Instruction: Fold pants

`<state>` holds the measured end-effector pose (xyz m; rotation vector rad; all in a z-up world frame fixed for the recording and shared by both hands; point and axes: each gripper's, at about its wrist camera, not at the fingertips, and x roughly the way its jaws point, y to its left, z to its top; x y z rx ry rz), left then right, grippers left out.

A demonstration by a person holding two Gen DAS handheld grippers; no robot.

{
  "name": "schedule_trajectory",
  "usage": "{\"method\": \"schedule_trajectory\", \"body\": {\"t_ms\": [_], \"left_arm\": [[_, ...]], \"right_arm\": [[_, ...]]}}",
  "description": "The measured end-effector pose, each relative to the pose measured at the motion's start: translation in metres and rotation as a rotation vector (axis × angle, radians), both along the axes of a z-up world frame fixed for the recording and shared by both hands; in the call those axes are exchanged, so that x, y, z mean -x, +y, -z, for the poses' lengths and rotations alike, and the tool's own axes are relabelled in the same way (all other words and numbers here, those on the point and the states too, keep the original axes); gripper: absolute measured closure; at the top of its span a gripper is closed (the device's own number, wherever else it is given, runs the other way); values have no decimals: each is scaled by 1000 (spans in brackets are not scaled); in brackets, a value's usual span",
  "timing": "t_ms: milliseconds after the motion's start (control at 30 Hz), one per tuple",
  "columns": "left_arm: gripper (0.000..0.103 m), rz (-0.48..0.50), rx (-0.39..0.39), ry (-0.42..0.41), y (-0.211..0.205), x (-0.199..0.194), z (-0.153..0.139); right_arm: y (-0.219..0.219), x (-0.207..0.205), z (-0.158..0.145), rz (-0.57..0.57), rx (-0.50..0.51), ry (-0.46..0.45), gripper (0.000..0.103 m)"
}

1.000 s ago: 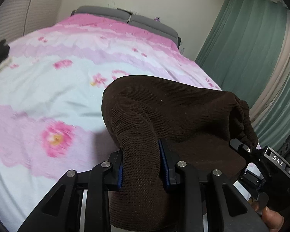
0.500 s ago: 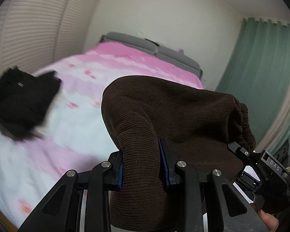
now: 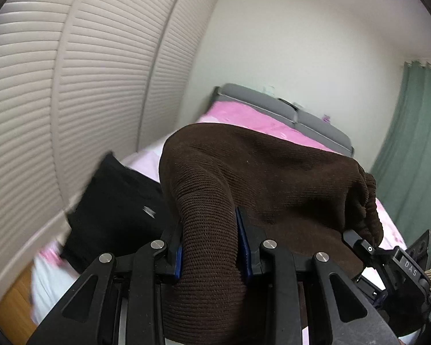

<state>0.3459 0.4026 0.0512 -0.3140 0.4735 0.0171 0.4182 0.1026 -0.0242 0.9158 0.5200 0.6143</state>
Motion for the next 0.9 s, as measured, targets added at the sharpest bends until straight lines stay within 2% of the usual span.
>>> {"method": "schedule_trajectory", "body": {"t_ms": [167,300,367,433,567,600,667,733,800,900], "left_arm": [[73,-35,-13,8,67,-33,19],[73,-47,-19,62,98,-55,58],[73,-51,-13,91,109,-63,83],[73,-46,-16,89,113,-71,96],[71,-65,-31,67,103,-69,107],[69,-71,-44,69,98,-69,106],[61,-89,-62,72,90,-62,100],[30,-132,-105,82,84,-55,91],[25,-165,-136,64,84,-47,85],[17,-183,-165,69,75,-30,75]], "right_arm": [[66,-34,23,-44,12,13,65],[103,-64,60,-63,65,77,65],[108,-76,86,-65,90,128,65],[105,-83,113,-61,108,153,65],[100,-88,121,-59,136,141,61],[97,-89,122,-63,125,152,57],[96,-88,118,-66,137,169,51],[98,-88,107,-70,186,176,42],[101,-82,95,-56,255,164,32],[88,-46,76,-30,289,119,21]]}}
